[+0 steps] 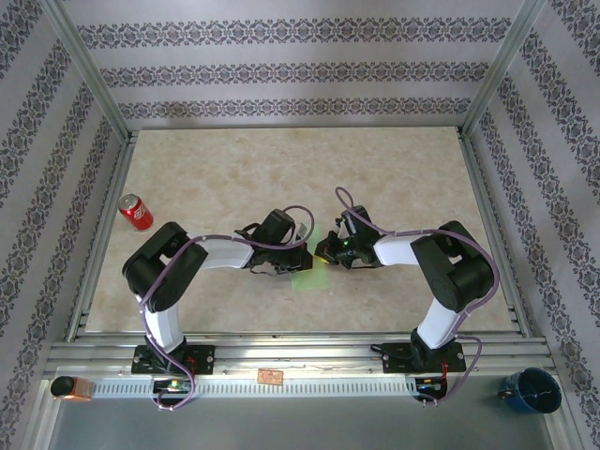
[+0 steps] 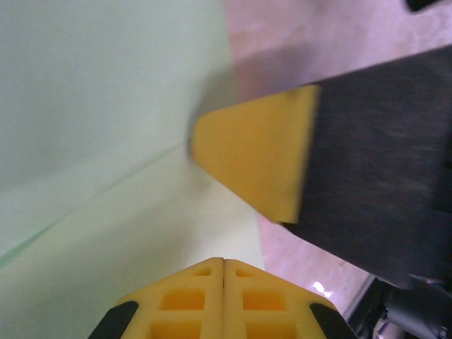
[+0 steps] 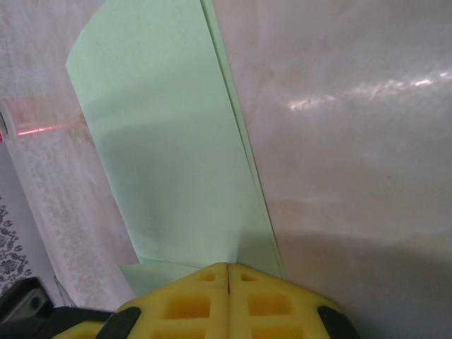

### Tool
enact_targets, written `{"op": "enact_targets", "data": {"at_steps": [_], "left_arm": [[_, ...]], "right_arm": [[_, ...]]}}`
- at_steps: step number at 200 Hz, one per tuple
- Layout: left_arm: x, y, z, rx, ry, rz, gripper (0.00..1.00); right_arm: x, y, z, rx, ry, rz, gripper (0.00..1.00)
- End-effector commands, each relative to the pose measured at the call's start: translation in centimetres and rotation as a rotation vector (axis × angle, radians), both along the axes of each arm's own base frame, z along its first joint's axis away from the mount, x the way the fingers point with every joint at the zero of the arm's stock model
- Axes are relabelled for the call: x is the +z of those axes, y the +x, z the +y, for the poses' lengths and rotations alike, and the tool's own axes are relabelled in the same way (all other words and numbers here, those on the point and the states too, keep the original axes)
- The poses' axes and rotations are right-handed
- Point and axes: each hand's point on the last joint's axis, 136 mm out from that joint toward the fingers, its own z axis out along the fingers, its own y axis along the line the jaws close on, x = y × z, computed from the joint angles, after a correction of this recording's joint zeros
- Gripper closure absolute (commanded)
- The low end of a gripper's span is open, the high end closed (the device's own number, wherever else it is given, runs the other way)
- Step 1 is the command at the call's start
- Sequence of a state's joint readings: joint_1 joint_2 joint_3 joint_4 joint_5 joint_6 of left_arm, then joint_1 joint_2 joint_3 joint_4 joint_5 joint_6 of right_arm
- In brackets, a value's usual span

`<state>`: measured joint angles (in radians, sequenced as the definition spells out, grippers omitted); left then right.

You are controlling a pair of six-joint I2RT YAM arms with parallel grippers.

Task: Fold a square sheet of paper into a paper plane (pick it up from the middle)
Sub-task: Fold the triangle a second time at the center of the table, then turn over the paper at the center of the table.

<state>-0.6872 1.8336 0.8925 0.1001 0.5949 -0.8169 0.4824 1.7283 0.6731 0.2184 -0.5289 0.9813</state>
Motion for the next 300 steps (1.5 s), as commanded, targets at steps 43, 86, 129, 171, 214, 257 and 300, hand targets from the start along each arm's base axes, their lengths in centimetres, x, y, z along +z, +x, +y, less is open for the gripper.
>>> {"op": "enact_targets", "data": {"at_steps": [43,86,129,171,214,257,300], "left_arm": [[-4.0,-4.2,3.4,-0.012,0.14,0.1,0.98],[-3.8,-6.8,5.2,-0.042,0.145,0.12,0.95],[-3.7,-8.9,6.5,-0.082,0.155,0.136,0.93],[-3.3,-10.5,8.4,-0.14,0.223,0.127,0.91],[-0.2,-9.2,7.4,-0.163,0.178,0.036,0.91],[4.2,-4.3,4.9,-0.096,0.07,-0.127,0.92],[3.9,0.9,3.3,-0.055,0.079,-0.136,0.93]], "right_arm": [[-4.2,-2.9,-2.6,-0.039,-0.147,0.126,1.0],[-4.4,-3.0,-2.7,-0.038,-0.155,0.13,1.0],[-4.5,-3.1,-2.8,-0.04,-0.16,0.132,1.0],[-4.3,-3.1,-2.8,-0.038,-0.158,0.129,1.0],[-3.8,-2.9,-2.4,-0.029,-0.148,0.119,1.0],[-1.7,-1.8,-1.2,0.005,-0.101,0.067,1.0],[1.5,-1.2,-0.6,0.016,-0.057,0.002,0.95]]}}
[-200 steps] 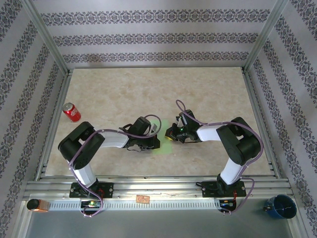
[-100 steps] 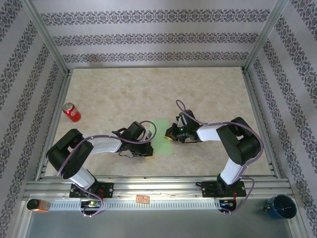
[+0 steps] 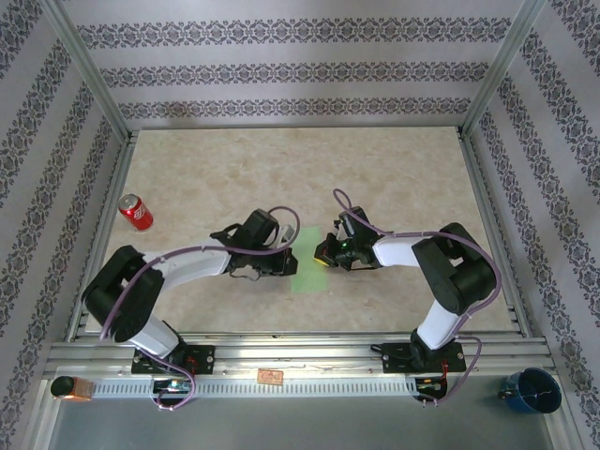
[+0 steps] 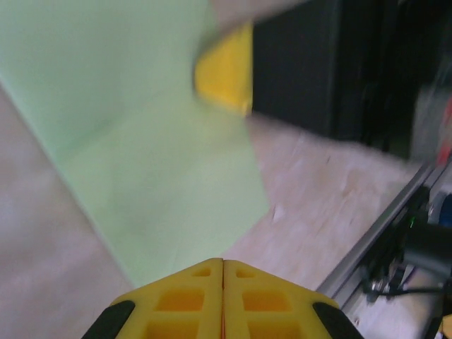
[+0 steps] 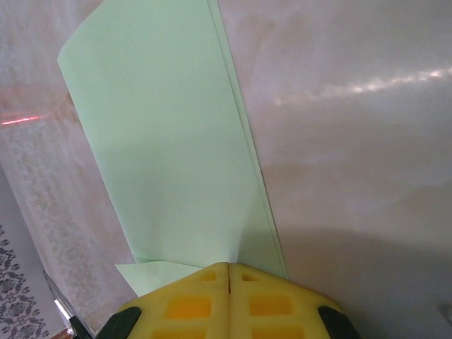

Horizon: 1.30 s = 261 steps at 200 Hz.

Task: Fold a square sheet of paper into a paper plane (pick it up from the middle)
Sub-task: Turn over the paper at the center of the table.

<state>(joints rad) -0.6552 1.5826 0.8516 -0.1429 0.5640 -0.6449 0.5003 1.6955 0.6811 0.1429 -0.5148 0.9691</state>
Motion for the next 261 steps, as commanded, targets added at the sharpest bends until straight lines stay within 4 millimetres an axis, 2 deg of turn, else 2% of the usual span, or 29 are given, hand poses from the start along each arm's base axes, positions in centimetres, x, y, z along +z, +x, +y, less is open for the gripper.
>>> {"op": "enact_targets", "data": {"at_steps": [1,19,49,95,116,154,204,261], "left_arm": [[-0.9,2.8,-0.4,0.017,0.021,-0.024,0.93],[-2.6,3.5,-0.4,0.03,0.043,0.026,0.94],[-4.9,3.1,0.0,0.029,0.075,0.084,0.94],[-6.2,2.3,0.7,0.037,0.077,0.107,0.94],[-6.3,2.0,0.9,0.039,0.074,0.114,0.94],[-6.2,1.8,0.9,0.053,0.054,0.118,0.93],[-6.3,1.7,0.9,0.056,0.047,0.121,0.94],[-6.6,1.4,0.9,0.062,0.039,0.135,0.94]], "right_arm": [[1.2,-0.3,-0.6,-0.002,-0.028,-0.015,0.95],[2.0,-0.9,-0.9,-0.009,-0.026,-0.022,0.91],[2.5,-3.0,-1.6,-0.026,-0.005,0.0,0.88],[1.8,-6.9,-2.1,-0.008,-0.036,0.066,0.83],[1.2,-7.9,-2.1,0.012,-0.079,0.082,0.8],[0.4,-8.2,-2.2,0.018,-0.122,0.107,0.8],[-0.1,-8.0,-1.2,0.033,-0.117,0.12,0.79],[0.8,-6.5,0.5,0.027,-0.064,0.087,0.75]]}}
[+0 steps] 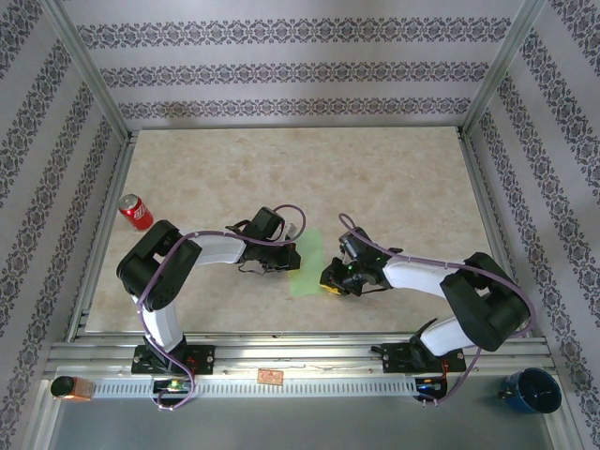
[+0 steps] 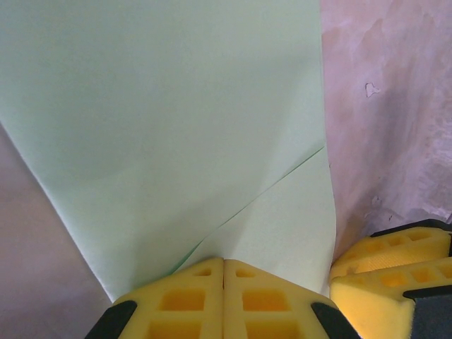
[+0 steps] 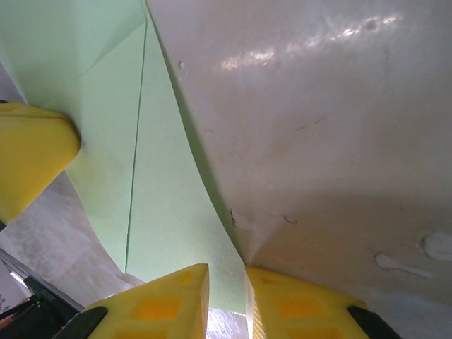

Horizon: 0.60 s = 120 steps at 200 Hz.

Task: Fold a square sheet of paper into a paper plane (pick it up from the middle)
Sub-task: Turn over the paper at the center of the table.

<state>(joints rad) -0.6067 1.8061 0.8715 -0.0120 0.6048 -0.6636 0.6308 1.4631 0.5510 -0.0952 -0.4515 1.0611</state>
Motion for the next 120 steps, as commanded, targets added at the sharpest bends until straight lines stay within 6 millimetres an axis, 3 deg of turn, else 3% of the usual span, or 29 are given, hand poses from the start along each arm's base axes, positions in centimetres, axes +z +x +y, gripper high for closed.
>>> {"op": "enact_targets", "data": {"at_steps": [1,58,120], "left_arm": [[-1.0,-0.8,1.0,0.021,0.024,0.043,0.93],[-1.0,-0.9,1.0,0.022,0.024,0.041,0.94],[-1.0,-0.9,1.0,0.02,0.021,0.043,0.94]], "right_arm": [[0.8,1.9,1.9,-0.001,0.044,-0.059,0.75],[2.5,3.5,3.0,-0.005,0.073,-0.107,0.7],[1.9,4.5,2.2,-0.032,0.062,-0.102,0.64]]}}
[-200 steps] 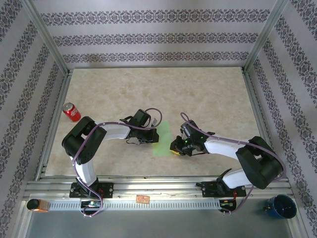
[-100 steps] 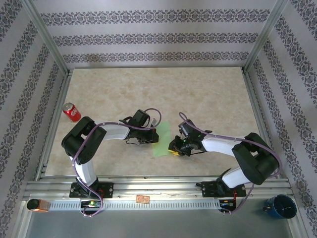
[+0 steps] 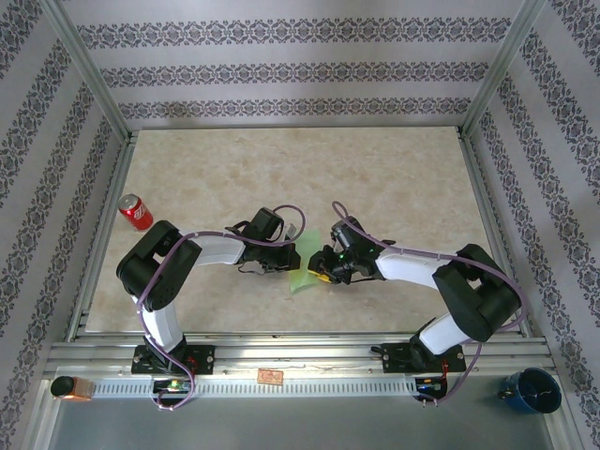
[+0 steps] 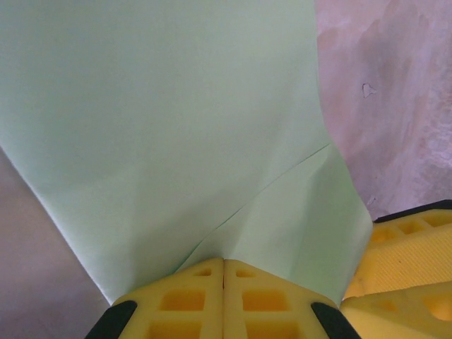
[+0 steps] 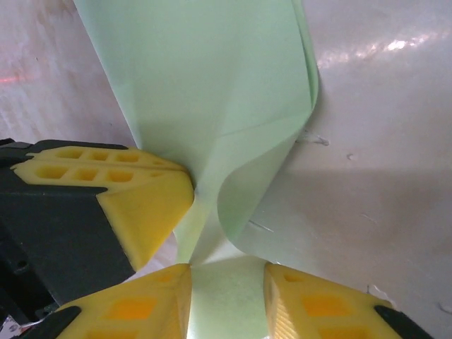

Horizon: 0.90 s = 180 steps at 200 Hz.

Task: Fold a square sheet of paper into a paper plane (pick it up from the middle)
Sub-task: Turn over the paper at the center of the table.

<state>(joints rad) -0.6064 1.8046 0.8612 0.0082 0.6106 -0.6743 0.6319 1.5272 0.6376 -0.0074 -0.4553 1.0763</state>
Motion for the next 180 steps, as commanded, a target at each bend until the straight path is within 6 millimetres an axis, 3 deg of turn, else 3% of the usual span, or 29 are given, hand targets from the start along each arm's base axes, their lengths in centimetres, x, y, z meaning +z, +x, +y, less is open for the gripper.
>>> {"op": "enact_targets", "data": {"at_steps": [1,65,126,180], "left_arm": [[-1.0,-0.8,1.0,0.015,0.033,0.043,0.94],[-0.8,-0.7,0.9,0.016,0.027,0.039,0.94],[-0.4,-0.7,1.0,0.021,0.02,0.034,0.94],[0.0,-0.5,0.8,0.024,0.007,0.027,0.94]], "right_arm": [[0.0,1.2,-0.3,-0.025,-0.007,-0.023,0.64],[-0.1,2.5,-0.6,-0.026,0.04,-0.022,0.59],[-0.1,4.0,-0.7,-0.024,0.062,-0.051,0.64],[-1.0,4.3,-0.6,-0.016,0.085,-0.042,0.72]]}}
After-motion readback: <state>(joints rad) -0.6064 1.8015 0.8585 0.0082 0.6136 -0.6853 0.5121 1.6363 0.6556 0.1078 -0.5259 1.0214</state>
